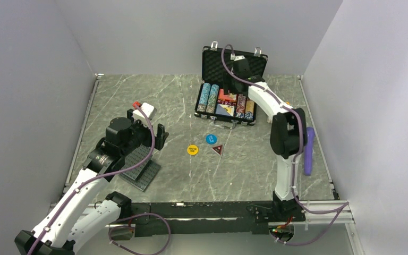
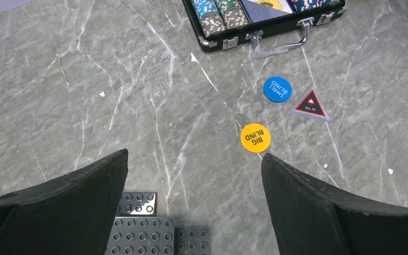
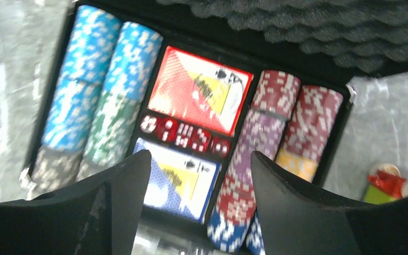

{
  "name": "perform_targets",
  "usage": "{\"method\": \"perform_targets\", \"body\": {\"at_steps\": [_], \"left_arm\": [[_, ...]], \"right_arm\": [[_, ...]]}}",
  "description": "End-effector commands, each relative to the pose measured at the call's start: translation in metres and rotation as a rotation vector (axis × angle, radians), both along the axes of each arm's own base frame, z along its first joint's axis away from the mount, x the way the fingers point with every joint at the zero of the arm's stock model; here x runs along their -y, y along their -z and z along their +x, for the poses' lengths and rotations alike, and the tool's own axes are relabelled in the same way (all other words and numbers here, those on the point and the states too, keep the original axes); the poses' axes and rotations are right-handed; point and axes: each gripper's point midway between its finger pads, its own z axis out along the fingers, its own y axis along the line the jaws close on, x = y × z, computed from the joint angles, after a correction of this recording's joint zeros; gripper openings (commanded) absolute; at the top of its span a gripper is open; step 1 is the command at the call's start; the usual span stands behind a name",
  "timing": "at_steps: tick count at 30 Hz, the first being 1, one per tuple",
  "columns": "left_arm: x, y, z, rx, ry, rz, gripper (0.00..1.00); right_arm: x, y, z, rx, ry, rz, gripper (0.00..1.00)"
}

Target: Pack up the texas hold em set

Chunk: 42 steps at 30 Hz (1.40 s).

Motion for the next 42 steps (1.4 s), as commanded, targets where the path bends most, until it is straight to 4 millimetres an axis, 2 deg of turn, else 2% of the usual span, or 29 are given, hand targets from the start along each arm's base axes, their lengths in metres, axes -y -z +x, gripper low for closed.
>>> {"method": "perform_targets", "body": {"at_steps": [1,5,7,10,14,18,22,26,37,42], "left_arm": [[-0.003,-0.020,0.004,0.054,-0.025,-0.036,1.00],[-0.004,-0.020,0.005,0.050,-0.028,-0.043,0.99],[-0.005,-0.020,0.006,0.047,-0.030,-0.046,0.99],[-0.006,-0.018,0.007,0.039,-0.038,-0.044,1.00],[-0.010,-0.017,0.009,0.040,-0.057,-0.033,0.99],[-0.011,-0.016,0.009,0.040,-0.064,-0.029,0.99],[-0.010,-0.014,0.010,0.033,-0.061,-0.029,0.99],[-0.010,-0.013,0.010,0.032,-0.062,-0.029,0.99],[-0.009,-0.016,0.009,0.037,-0.055,-0.035,0.99],[-0.009,-0.016,0.008,0.038,-0.052,-0.038,1.00]], "right_arm": [[-0.016,-0.073,-0.032,0.150,-0.050,0.082,0.73],[-0.034,-0.071,-0.082,0.121,-0.112,0.087,0.74],[-0.048,-0.061,-0.109,0.082,-0.162,0.100,0.74],[-0.067,-0.038,-0.146,0.003,-0.216,0.077,0.74],[-0.083,-0.007,-0.182,-0.082,-0.257,0.019,0.74],[-0.100,0.017,-0.204,-0.141,-0.290,0.027,0.74],[-0.108,0.041,-0.212,-0.199,-0.293,0.021,0.73],[-0.111,0.057,-0.212,-0.233,-0.306,0.009,0.73],[-0.114,0.080,-0.209,-0.297,-0.323,-0.002,0.73],[-0.112,0.081,-0.205,-0.297,-0.312,-0.005,0.72]]}}
